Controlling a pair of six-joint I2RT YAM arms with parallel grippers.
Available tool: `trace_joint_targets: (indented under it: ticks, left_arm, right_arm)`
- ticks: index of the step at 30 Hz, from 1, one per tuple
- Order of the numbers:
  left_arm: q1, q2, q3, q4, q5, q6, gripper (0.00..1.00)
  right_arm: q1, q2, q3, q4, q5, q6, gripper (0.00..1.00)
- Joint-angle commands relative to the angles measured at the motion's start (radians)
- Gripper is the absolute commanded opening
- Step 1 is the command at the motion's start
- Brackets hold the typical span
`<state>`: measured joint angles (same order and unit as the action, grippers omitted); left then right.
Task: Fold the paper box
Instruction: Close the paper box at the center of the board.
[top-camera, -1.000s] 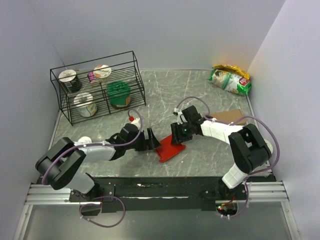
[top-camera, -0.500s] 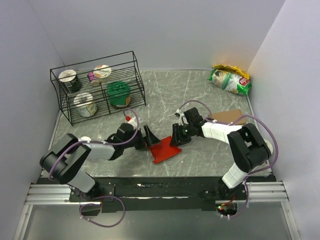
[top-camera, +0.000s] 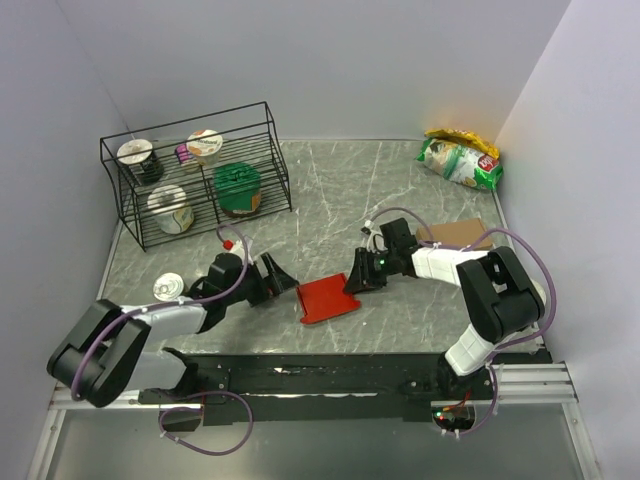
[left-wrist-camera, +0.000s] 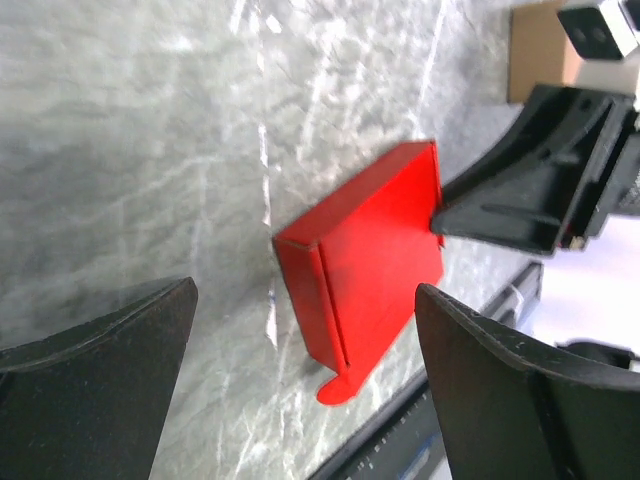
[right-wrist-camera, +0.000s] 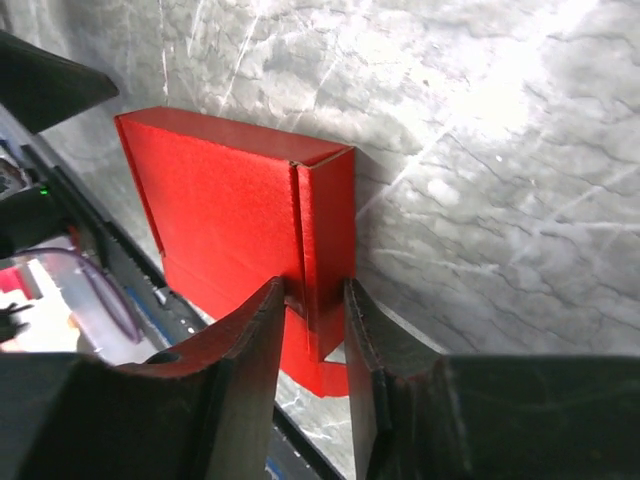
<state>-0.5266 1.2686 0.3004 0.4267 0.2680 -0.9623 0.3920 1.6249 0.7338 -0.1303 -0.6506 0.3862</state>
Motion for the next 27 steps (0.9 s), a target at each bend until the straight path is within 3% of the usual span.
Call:
trace_joint_targets:
  ticks: [1, 9, 21, 25, 27]
  left_arm:
    - [0.011, 0.076, 0.031, 0.098, 0.158, -0.042, 0.96]
    - [0.017, 0.299, 0.032, 0.3, 0.255, -0.099, 0.97]
    - [0.017, 0.405, 0.163, 0.316, 0.283, -0.059, 0.96]
    - [0.017, 0.442, 0.221, 0.282, 0.315, -0.033, 0.85]
    - [0.017, 0.455, 0.236, 0.285, 0.332, -0.036, 0.72]
  right_arm:
    - [-0.047, -0.005, -0.02, 0.014, -0.05, 0.009, 0.0]
    - [-0.094, -0.013, -0.025, 0.017, -0.055, 0.002, 0.0]
    - [-0.091, -0.013, 0.024, -0.087, 0.023, -0.082, 0.0]
    - [-0.093, -0.036, 0.032, -0.109, 0.046, -0.102, 0.0]
    - [-0.093, -0.039, 0.036, -0.114, 0.048, -0.104, 0.0]
